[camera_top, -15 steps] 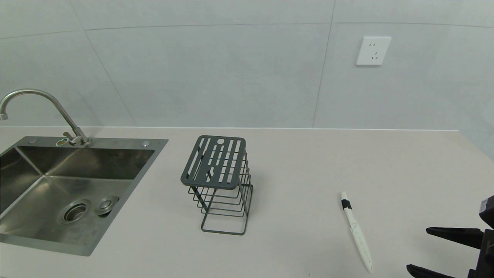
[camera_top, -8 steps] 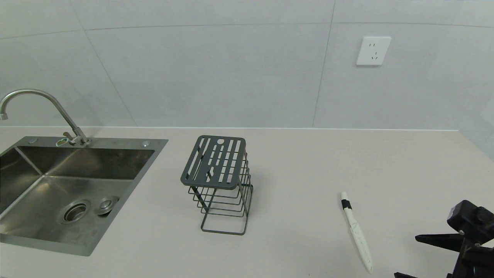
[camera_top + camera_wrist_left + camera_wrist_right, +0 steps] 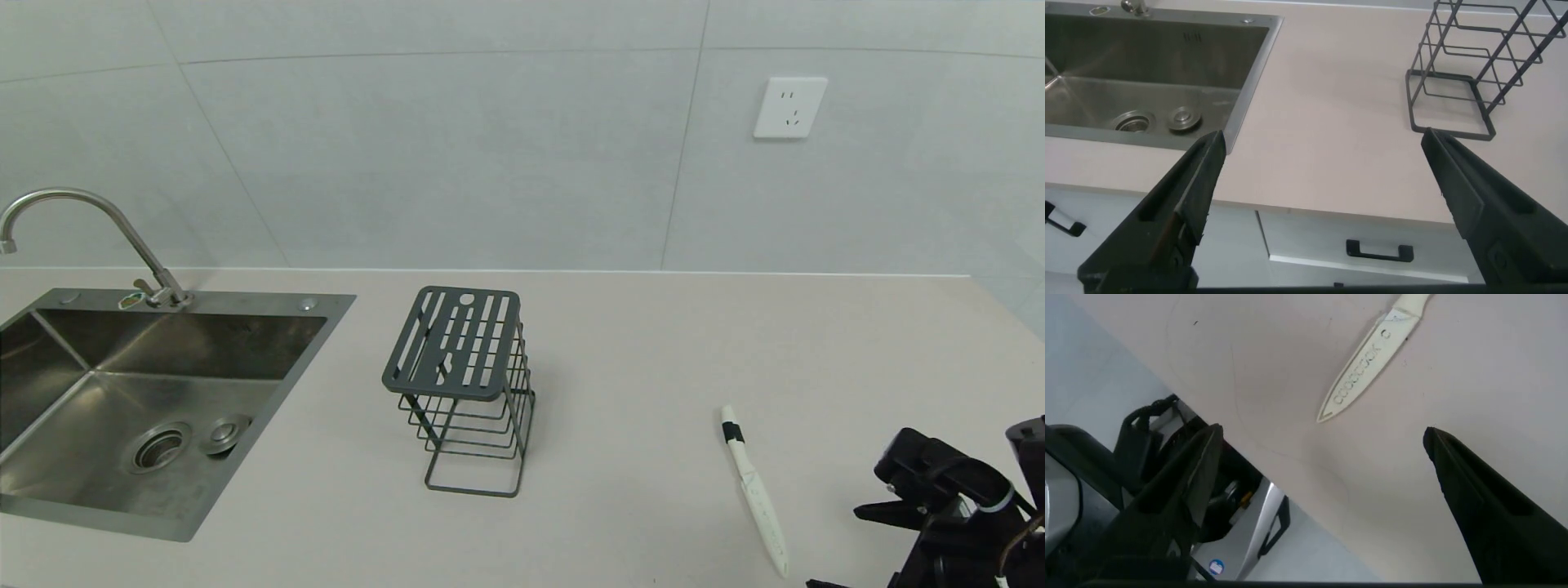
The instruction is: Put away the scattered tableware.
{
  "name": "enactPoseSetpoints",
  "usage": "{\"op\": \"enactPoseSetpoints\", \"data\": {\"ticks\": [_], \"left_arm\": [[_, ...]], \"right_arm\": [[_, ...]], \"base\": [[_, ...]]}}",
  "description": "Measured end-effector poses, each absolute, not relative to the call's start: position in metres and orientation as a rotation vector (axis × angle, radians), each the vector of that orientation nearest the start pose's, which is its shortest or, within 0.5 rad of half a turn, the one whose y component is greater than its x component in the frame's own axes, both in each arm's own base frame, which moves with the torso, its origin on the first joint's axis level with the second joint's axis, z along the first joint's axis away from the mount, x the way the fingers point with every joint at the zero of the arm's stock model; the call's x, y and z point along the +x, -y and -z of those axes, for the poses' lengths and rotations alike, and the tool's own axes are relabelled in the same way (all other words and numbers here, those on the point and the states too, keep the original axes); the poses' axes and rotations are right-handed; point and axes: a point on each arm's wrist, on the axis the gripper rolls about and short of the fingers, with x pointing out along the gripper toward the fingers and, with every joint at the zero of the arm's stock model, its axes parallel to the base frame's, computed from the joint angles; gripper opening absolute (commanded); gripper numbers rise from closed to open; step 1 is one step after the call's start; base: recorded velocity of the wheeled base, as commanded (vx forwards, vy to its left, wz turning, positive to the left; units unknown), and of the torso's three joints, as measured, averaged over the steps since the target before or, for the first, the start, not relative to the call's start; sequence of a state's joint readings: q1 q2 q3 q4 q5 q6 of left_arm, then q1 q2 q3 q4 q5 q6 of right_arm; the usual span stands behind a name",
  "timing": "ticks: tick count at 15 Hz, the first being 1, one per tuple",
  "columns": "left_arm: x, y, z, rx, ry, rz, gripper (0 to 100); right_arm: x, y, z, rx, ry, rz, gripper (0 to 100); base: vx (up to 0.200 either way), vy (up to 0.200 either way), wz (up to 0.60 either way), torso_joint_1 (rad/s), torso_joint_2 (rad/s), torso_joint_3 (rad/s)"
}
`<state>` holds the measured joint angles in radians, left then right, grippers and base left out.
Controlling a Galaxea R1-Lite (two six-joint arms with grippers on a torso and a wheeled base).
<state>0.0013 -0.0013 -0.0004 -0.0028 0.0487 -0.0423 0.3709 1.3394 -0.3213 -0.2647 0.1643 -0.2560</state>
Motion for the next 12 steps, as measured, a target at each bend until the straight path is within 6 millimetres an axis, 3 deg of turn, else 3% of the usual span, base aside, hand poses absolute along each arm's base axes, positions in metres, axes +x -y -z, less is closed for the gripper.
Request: {"op": "enactPoseSetpoints", "data": {"ticks": [12], "left_arm": [[-0.023,-0.001,-0.076,-0.042,0.004,-0.050,100]], "right_arm": [[0.188,-0.076,-0.102,-0.308,-0.792,-0.459,100]], "base": [[0.000,0.000,0.00,0.000,0.00,0.000]]}}
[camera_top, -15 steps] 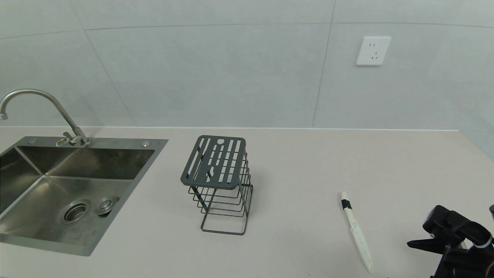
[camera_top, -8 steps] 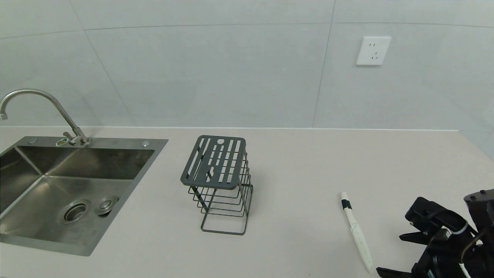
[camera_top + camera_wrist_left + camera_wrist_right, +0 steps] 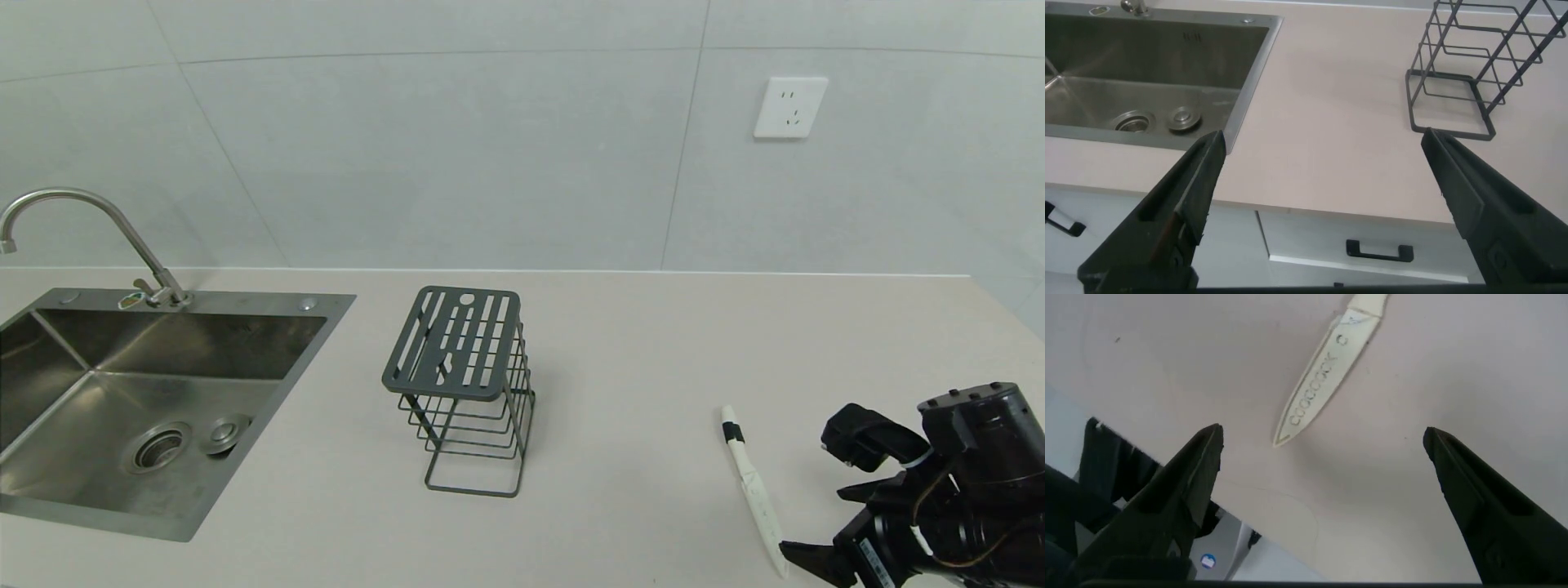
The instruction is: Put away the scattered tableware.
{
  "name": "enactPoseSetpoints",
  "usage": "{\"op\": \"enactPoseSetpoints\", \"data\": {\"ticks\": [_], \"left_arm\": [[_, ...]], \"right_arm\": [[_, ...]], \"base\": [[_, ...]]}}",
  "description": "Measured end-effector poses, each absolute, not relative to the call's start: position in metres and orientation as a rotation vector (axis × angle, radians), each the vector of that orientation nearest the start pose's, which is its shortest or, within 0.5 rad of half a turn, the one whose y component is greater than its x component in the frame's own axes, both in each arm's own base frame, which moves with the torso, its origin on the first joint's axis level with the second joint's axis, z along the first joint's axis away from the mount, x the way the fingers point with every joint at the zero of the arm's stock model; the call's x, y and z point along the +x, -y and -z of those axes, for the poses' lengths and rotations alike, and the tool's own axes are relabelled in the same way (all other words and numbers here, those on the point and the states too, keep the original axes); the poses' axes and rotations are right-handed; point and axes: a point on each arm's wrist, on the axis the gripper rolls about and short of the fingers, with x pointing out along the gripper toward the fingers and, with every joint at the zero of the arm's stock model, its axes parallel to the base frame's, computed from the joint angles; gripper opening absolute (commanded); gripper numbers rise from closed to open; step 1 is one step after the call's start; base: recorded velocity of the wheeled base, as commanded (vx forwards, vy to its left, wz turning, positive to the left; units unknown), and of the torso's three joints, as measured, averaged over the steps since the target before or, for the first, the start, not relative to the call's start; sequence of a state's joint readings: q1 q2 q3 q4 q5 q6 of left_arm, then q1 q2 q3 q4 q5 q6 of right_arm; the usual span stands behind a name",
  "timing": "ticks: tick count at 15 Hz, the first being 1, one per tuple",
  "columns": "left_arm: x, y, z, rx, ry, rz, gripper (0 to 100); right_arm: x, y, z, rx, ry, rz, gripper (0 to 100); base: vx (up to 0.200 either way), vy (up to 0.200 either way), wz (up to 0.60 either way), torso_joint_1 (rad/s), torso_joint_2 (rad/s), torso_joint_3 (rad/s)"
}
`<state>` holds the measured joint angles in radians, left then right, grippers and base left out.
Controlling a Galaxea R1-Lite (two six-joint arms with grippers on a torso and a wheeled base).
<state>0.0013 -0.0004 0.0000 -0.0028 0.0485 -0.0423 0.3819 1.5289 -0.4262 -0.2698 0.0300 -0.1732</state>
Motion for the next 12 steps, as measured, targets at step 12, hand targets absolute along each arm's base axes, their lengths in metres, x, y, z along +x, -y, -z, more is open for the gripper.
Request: {"op": "enactPoseSetpoints", "data": {"ticks": [12], "left_arm": [[-0.023,-0.001,-0.076,-0.042,0.004,-0.050,100]], "right_arm": [[0.222,-0.108,-0.095,-0.300,-0.819,-0.395,100]], "base": [[0.000,0.000,0.00,0.000,0.00,0.000]]}}
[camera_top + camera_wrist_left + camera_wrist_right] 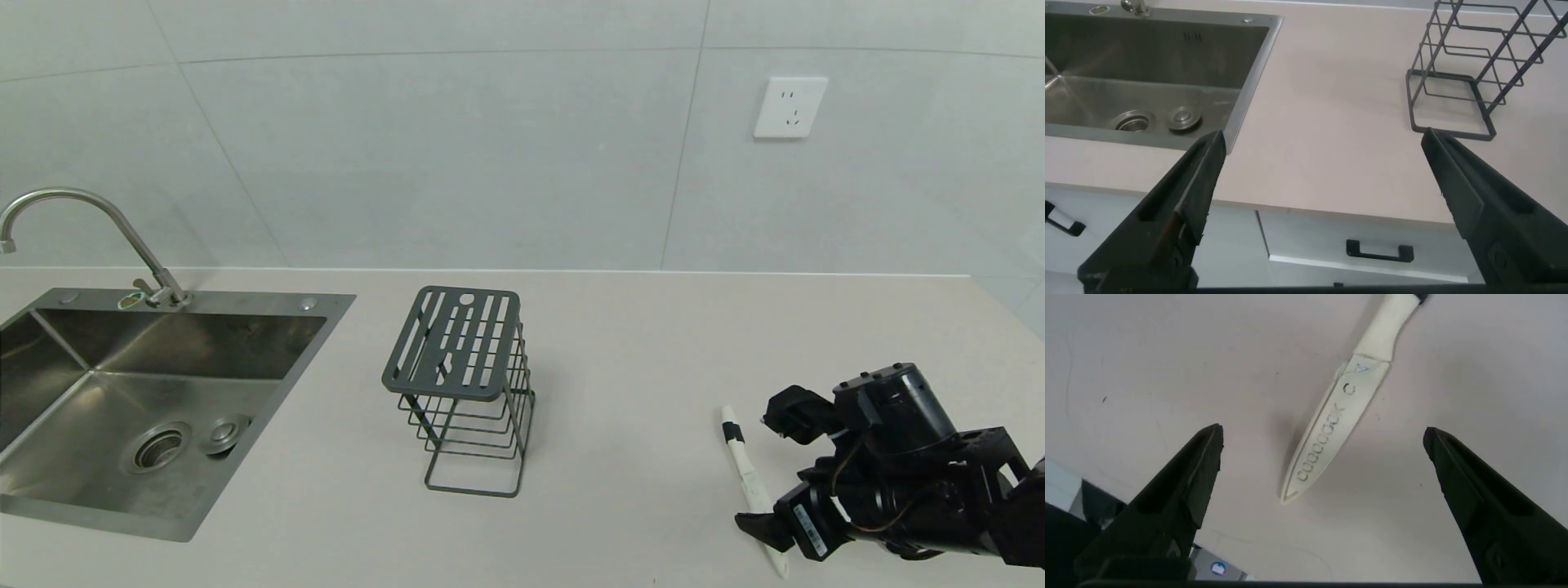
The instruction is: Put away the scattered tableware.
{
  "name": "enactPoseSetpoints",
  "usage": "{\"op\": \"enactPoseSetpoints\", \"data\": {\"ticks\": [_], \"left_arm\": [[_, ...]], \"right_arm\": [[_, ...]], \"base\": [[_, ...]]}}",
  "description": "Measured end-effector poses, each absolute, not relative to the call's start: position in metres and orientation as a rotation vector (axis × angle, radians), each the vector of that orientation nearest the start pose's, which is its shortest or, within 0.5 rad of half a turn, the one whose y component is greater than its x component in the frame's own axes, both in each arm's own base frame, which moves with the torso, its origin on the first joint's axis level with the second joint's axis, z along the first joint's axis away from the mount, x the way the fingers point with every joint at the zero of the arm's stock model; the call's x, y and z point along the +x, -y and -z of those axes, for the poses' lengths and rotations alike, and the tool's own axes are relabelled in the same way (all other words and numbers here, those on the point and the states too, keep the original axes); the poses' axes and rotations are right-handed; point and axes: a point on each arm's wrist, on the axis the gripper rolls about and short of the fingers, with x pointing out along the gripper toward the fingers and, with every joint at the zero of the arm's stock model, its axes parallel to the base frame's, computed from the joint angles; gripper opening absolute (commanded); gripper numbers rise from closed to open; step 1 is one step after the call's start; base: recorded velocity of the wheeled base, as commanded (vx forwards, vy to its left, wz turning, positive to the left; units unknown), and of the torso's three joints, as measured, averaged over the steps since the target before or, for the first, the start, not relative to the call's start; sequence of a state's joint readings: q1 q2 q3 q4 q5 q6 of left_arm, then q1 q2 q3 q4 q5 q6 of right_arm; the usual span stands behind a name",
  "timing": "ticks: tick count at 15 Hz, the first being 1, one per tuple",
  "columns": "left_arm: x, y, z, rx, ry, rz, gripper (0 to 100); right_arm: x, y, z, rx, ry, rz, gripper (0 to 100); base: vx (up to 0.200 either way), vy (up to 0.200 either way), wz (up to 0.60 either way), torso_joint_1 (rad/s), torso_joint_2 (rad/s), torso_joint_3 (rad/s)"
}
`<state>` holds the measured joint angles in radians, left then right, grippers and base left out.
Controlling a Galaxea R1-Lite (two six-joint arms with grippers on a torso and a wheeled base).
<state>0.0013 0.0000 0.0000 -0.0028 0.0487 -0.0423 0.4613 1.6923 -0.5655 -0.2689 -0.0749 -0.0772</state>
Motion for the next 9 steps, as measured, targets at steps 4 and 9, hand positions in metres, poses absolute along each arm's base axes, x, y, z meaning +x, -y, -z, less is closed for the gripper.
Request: {"op": "enactPoseSetpoints", "data": {"ticks": [4,9], "left_arm": [[-0.023,-0.001,-0.076,-0.042,0.004,-0.049,100],[-0.023,-0.001,-0.076,-0.042,0.004,-0.050,100]], "right_arm": [[0.229,-0.111,-0.090,-0.316,-0.831,-0.348,100],[0.235,-0.113,-0.083,-0.325,-0.836,-0.323,100]], "base": [[0.000,0.000,0.00,0.000,0.00,0.000],[0.000,0.000,0.00,0.000,0.00,0.000]]}}
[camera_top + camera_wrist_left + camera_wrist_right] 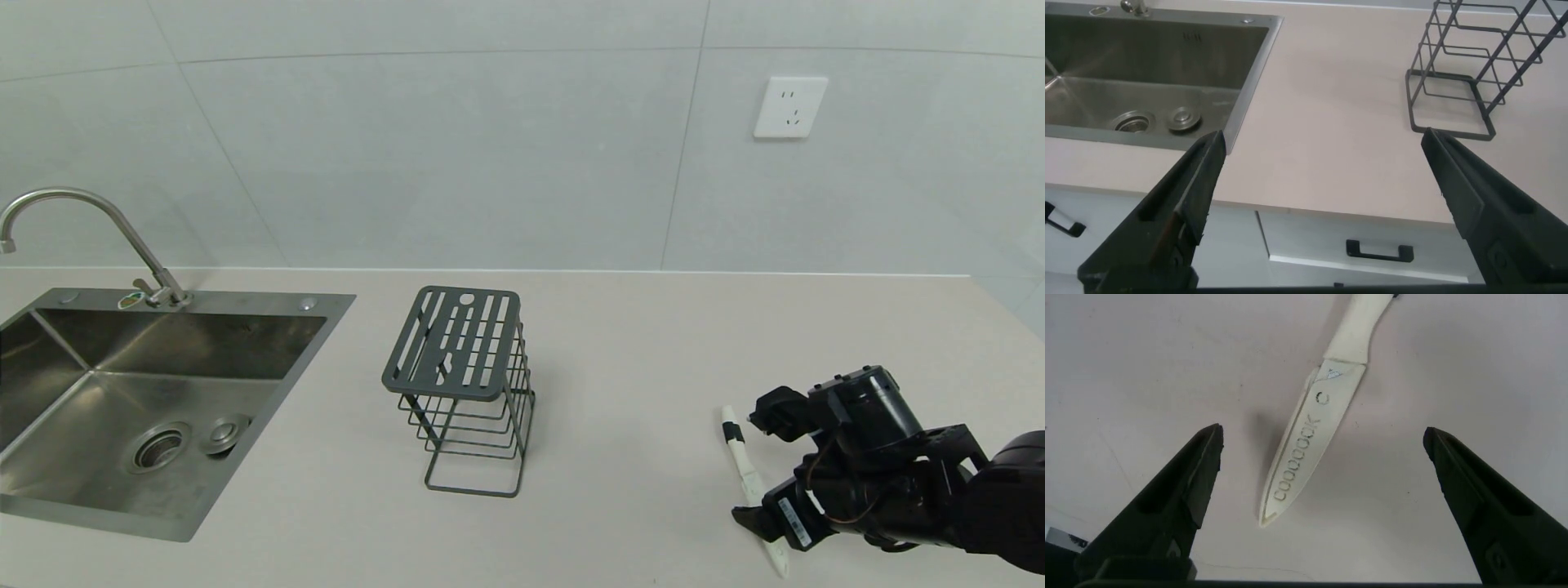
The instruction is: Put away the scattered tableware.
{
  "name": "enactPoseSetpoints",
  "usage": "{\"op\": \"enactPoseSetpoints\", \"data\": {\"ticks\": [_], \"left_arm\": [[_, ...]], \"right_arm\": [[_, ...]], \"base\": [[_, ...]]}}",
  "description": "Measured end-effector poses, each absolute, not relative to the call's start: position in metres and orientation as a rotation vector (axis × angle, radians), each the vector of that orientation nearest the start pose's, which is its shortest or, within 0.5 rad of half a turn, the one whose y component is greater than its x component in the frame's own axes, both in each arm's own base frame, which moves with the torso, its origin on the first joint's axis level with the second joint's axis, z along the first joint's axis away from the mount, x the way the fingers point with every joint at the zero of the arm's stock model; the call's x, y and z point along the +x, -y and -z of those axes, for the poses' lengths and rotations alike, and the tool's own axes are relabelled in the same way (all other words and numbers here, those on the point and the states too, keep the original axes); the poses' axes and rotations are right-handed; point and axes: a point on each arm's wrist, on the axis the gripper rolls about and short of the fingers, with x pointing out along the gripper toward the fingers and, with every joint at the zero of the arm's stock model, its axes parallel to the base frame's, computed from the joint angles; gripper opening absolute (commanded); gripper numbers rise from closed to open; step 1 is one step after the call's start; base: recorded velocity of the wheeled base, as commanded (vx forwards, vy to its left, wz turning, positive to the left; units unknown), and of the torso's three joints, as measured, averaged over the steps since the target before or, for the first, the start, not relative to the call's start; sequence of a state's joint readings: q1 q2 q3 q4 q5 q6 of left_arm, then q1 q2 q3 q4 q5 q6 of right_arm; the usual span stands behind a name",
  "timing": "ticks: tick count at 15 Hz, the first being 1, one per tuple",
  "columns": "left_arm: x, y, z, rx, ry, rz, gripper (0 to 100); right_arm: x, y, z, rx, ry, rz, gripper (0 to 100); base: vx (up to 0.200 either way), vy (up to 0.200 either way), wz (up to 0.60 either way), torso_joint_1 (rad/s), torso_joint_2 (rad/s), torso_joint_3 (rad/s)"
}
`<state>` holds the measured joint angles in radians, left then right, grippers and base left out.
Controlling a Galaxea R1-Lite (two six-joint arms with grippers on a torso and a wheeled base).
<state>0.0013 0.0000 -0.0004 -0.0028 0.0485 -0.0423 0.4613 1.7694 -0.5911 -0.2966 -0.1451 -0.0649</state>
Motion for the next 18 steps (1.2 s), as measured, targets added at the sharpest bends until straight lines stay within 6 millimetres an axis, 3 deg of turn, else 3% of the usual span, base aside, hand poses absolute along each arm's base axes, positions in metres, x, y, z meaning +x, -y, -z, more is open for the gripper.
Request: {"op": "enactPoseSetpoints", "data": {"ticks": [7,16,17,18], "left_arm": [[-0.023,-0.001,-0.076,-0.042,0.003,-0.050,100],[-0.023,-0.001,-0.076,-0.044,0.004,-0.052,100],[-0.023,-0.001,-0.076,-0.044,0.004,-0.052,100],[-0.023,-0.001,-0.076,-0.044,0.004,-0.052,100]], "right_arm": [[0.258,-0.124,-0.071,-0.256,-0.823,-0.288,100],[0.260,-0.123,-0.066,-0.253,-0.844,-0.287,100],[0.261,-0.121,-0.065,-0.250,-0.851,-0.282,0],[0.262,-0.119,-0.063,-0.245,-0.860,-0.275,0]], "base": [[0.000,0.000,0.00,0.000,0.00,0.000],[0.000,0.000,0.00,0.000,0.00,0.000],[0.000,0.000,0.00,0.000,0.00,0.000],[0.000,0.000,0.00,0.000,0.00,0.000]]}}
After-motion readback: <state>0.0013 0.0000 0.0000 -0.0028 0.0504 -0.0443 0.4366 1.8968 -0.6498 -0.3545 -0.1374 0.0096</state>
